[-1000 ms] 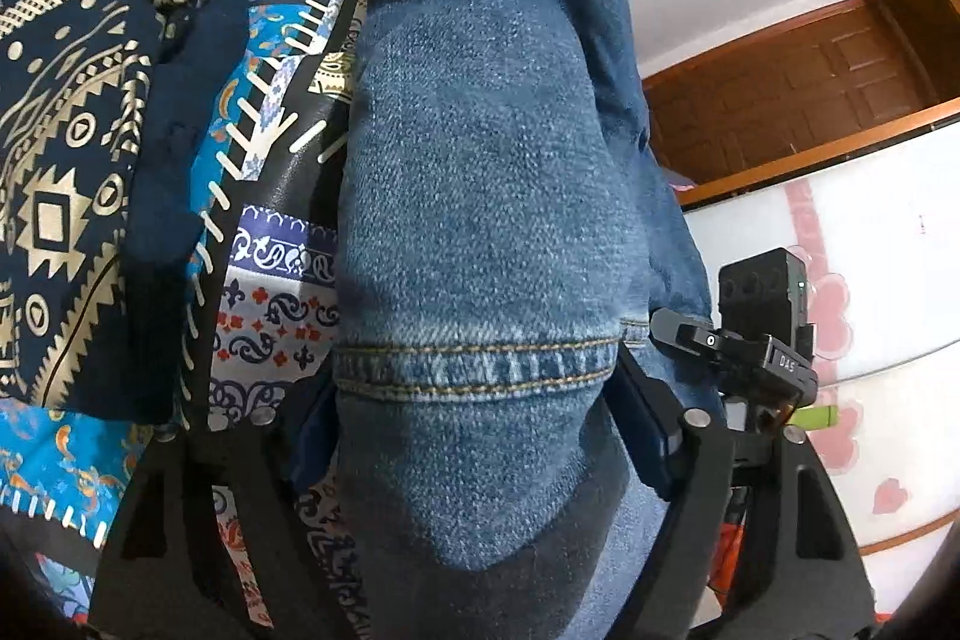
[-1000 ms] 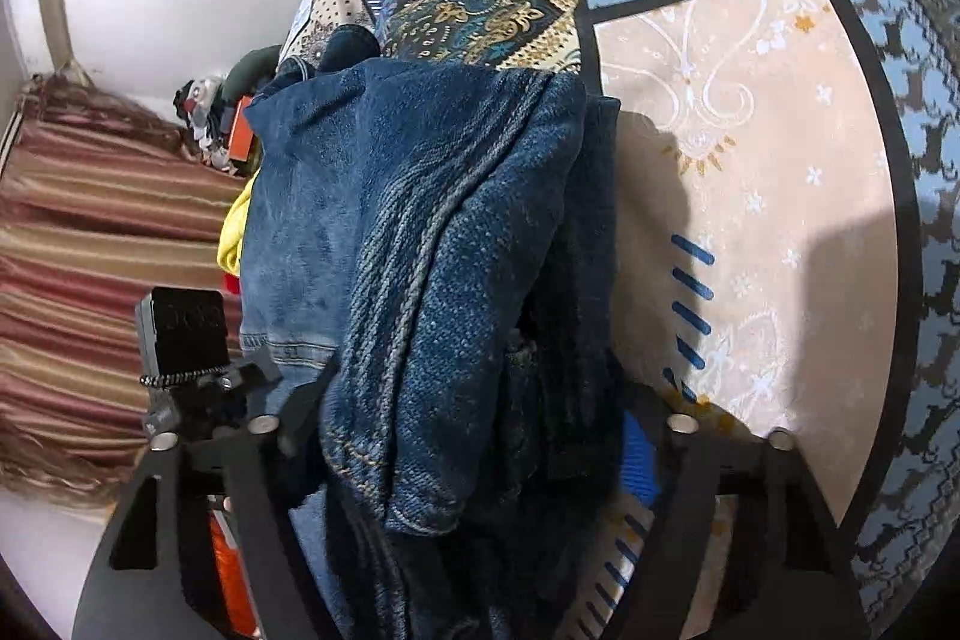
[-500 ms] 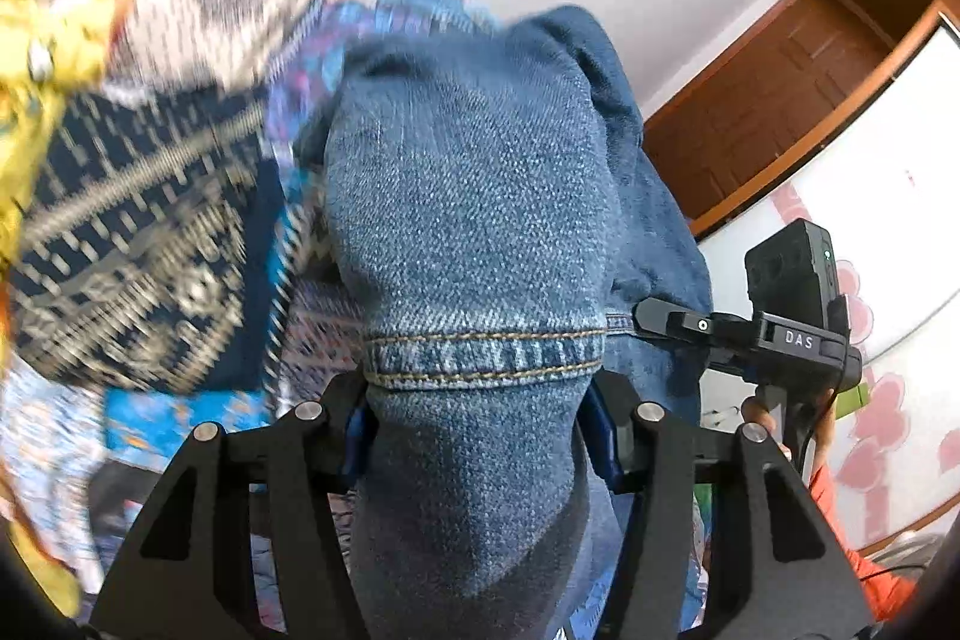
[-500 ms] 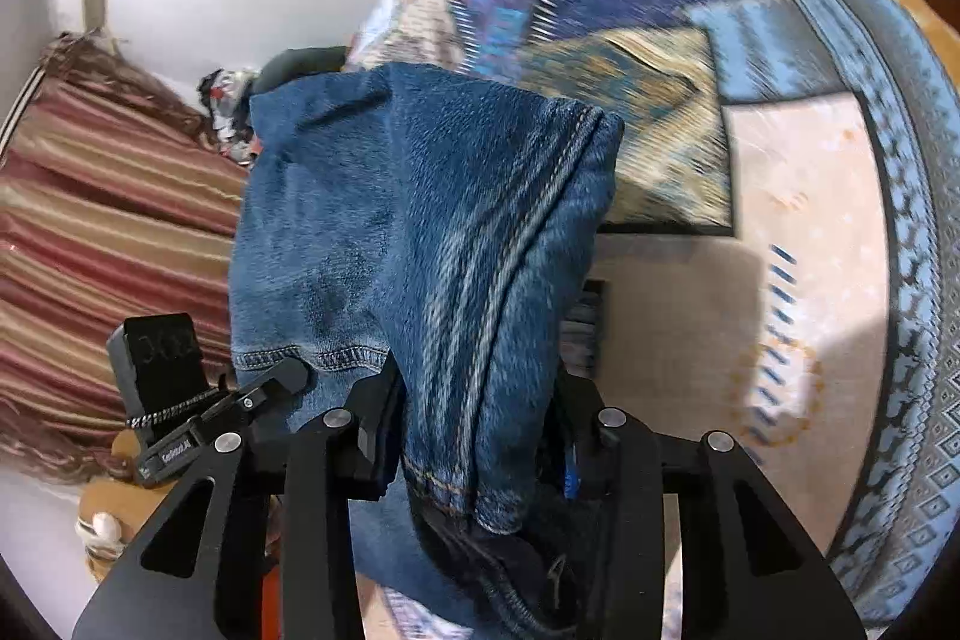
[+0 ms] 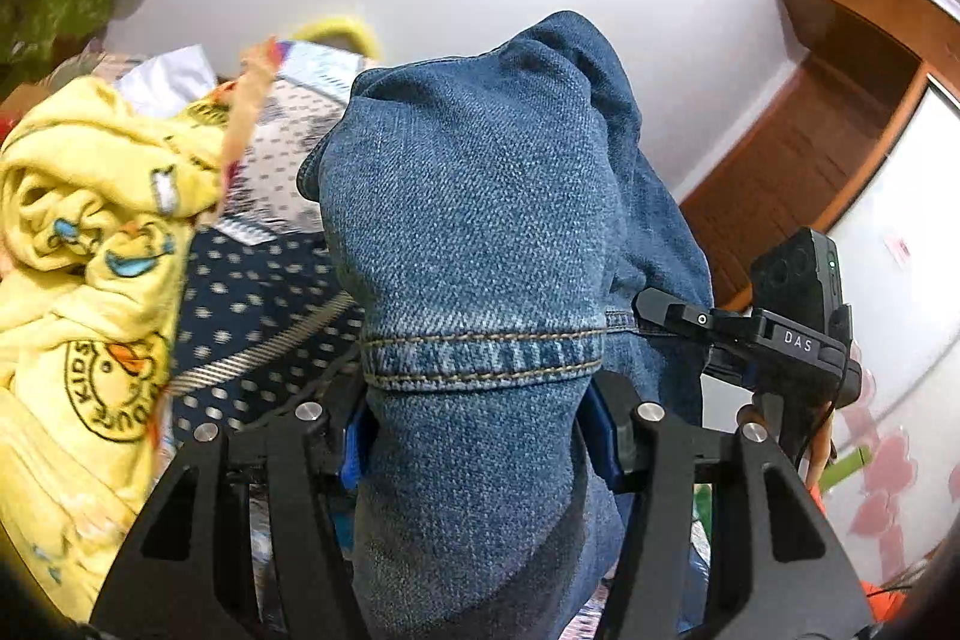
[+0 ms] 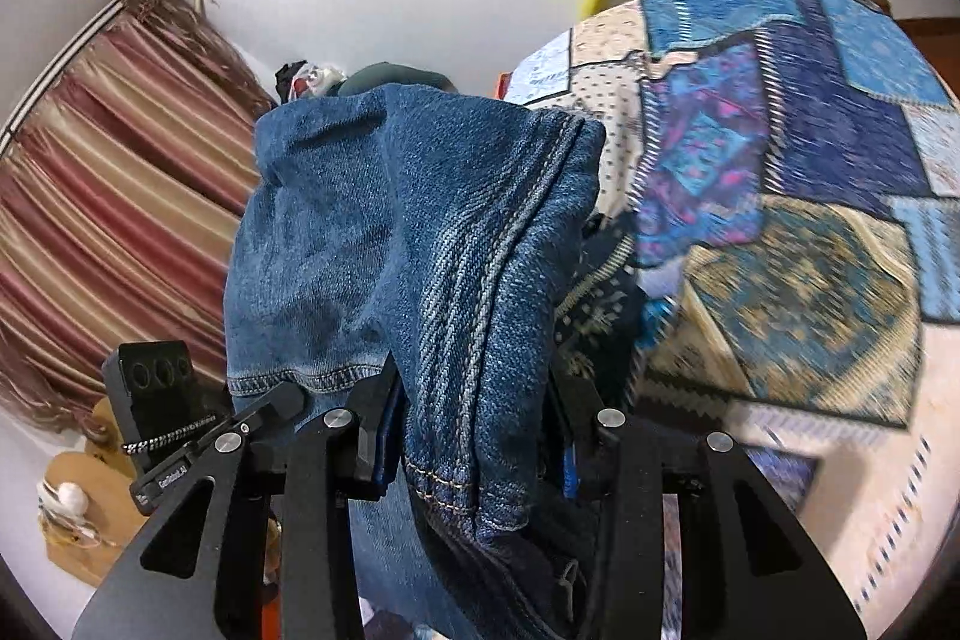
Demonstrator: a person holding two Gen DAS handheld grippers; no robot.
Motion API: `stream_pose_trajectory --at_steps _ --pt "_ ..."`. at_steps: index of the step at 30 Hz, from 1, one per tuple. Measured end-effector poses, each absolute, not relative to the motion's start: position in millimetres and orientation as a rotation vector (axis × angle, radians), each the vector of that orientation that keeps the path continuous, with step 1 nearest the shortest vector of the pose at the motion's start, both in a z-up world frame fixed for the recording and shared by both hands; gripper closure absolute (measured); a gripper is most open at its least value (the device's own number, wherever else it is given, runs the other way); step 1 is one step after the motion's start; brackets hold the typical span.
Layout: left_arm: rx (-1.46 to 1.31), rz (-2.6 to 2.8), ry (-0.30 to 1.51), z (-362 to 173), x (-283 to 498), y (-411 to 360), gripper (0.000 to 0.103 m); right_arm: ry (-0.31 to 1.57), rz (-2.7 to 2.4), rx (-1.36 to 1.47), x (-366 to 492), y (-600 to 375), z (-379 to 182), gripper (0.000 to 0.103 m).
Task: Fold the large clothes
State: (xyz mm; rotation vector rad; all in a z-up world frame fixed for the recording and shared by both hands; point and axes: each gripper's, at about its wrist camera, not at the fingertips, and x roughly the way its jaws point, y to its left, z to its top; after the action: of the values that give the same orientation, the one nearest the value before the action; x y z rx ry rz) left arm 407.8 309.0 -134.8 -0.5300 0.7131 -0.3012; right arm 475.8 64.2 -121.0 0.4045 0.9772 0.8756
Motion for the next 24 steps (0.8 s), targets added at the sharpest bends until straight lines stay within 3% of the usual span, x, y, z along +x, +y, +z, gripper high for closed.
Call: stream_pose_trajectory --at_steps 8,11,13,16,21,24 --pt "-0.606 -0.193 0.894 -232 464 370 0.046 1.104 0.78 0.292 521 136 -207 0.067" --pt "-0.597 -0.092 1.005 -293 479 384 0.038 1.126 0.717 0.187 526 144 -244 0.068" --pt "-0.667 -0.111 0.957 -306 472 394 0.037 1.155 0.739 0.199 525 143 -257 0.068" --pt "-0.649 -0.103 0.948 -300 464 391 0.034 1.106 0.706 0.125 515 137 -257 0.049" --pt "-0.46 -0.003 0.946 -275 443 367 0.029 1.105 0.683 0.033 492 131 -246 0.04" --pt "-0.365 0.008 0.981 -272 427 354 0.026 1.102 0.657 -0.009 478 127 -247 0.027"
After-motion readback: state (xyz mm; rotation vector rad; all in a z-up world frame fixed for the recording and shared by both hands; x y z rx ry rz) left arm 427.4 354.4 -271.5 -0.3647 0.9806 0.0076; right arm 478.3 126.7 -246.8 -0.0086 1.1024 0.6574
